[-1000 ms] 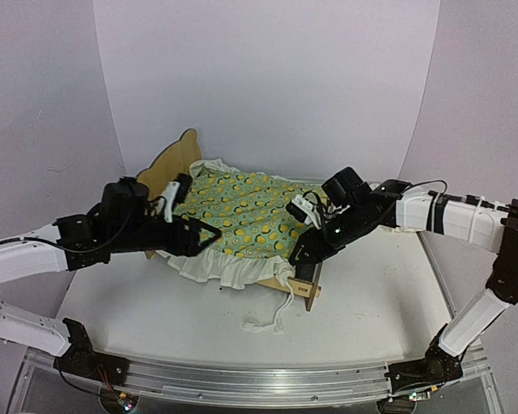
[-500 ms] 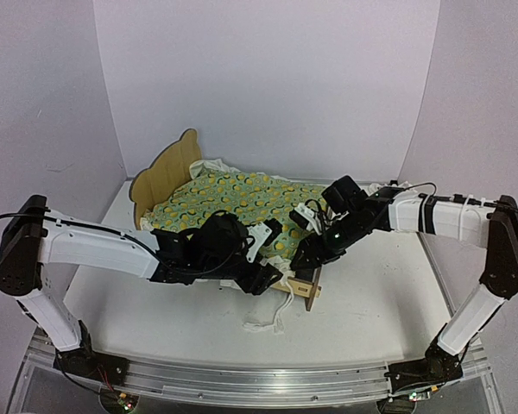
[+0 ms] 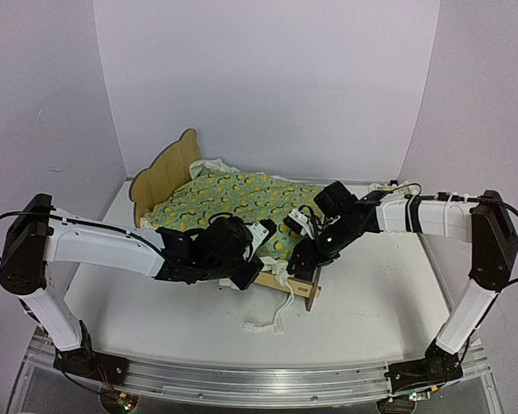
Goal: Set up the pet bed
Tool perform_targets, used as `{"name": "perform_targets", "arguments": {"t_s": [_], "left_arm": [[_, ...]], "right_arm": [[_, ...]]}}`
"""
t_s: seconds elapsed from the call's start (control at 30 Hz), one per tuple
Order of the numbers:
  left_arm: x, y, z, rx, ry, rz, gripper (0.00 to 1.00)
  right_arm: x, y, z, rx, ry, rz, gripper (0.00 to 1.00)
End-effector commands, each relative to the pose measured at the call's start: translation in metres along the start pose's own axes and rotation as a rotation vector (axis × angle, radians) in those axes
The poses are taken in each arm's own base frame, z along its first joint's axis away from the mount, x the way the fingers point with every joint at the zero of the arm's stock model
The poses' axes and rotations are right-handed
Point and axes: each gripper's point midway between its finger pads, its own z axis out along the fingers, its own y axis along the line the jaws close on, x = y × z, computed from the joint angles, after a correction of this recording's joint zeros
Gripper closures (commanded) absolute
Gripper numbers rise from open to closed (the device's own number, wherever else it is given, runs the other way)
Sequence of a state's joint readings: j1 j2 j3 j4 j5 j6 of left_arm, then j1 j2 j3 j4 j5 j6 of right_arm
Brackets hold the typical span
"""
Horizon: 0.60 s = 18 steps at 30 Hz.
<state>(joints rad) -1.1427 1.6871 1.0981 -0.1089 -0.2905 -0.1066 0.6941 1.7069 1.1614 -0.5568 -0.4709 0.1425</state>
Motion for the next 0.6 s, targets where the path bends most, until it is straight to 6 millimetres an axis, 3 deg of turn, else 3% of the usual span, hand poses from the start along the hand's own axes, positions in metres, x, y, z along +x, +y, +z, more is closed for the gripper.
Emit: {"name": "perform_targets", "arguments": {"t_s": [0.0, 0.13, 0.23, 0.33, 0.57], "left_arm": [[-0.023, 0.008, -0.027, 0.001, -0.054, -0.048, 1.00], [-0.028, -0.004, -0.038, 0.127, -0.053, -0.103, 1.00], [-0.030, -0.012, -0.043, 0.236, -0.039, -0.150, 1.00], [-0.024, -0.022, -0.046, 0.322, -0.007, -0.171, 1.00], [-0.008, -0.030, -0.025, 0.385, 0.089, -0.217, 1.00]], "right_arm": [[-0.021, 0.006, 0.000, -0.032, -0.049, -0.023, 0.57], [-0.026, 0.005, -0.002, -0.021, -0.066, -0.025, 0.73], [-0.028, 0.007, -0.013, 0.001, -0.082, -0.007, 1.00], [-0.013, 0.006, -0.028, 0.046, -0.041, 0.016, 1.00], [0.020, -0.009, -0.057, 0.195, 0.022, 0.042, 1.00]]}}
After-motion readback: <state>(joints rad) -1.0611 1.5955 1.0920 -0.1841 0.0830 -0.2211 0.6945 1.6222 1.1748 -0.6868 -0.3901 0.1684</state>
